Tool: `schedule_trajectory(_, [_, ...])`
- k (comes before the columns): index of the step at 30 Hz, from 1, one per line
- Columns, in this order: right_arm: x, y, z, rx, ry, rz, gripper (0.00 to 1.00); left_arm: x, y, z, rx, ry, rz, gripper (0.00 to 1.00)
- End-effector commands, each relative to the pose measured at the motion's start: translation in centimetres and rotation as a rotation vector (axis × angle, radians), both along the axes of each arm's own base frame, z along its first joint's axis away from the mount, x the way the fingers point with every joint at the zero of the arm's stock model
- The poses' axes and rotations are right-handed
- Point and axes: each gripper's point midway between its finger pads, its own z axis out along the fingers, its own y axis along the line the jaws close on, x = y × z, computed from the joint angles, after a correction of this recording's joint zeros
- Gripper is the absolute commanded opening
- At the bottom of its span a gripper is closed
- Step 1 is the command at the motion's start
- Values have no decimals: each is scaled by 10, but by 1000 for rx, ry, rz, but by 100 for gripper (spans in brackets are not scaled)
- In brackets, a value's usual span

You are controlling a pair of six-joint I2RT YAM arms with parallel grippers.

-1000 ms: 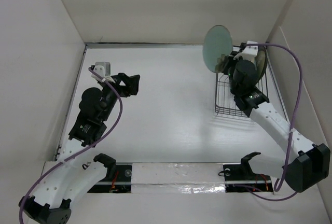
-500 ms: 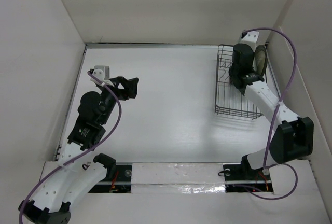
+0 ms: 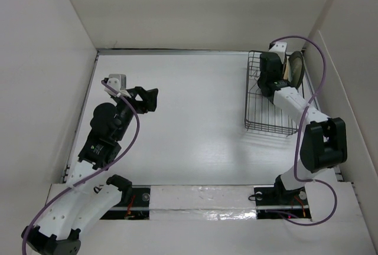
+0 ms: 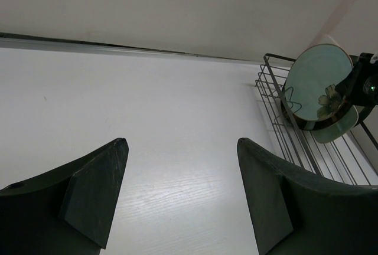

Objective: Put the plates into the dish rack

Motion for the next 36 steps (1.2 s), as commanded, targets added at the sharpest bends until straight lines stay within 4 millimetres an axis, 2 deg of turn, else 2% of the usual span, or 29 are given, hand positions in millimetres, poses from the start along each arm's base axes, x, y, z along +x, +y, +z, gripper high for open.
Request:
schedule_trajectory(1, [8,-7,93,73,-302,-69,0,3,2,5,-1,-30,16,72])
schedule_trajectory(7, [-26,-17,147,32,-416,-121,0,6,1,3,4,-23,14,72])
schedule_trajectory(9, [-28,-11,155,47,-441,-92,0,6,0,2,5,-17,13,72])
schedule_trajectory(11, [-27,-6,154,43,-434,-83,0,5,-1,3,3,-23,0,72])
schedule_trajectory(17, [-10,4,118,67,-375,-62,0,5,-1,3,5,-22,3,72])
schedule_trajectory(19, [-7,-2,112,79,-375,-68,0,6,1,3,4,-25,17,72])
schedule_trajectory(30, [12,4,67,156,-316,-25,0,8,0,-1,13,-12,11,72])
schedule_trajectory(36, [22,20,26,199,-252,12,0,9,0,-2,15,-6,19,72])
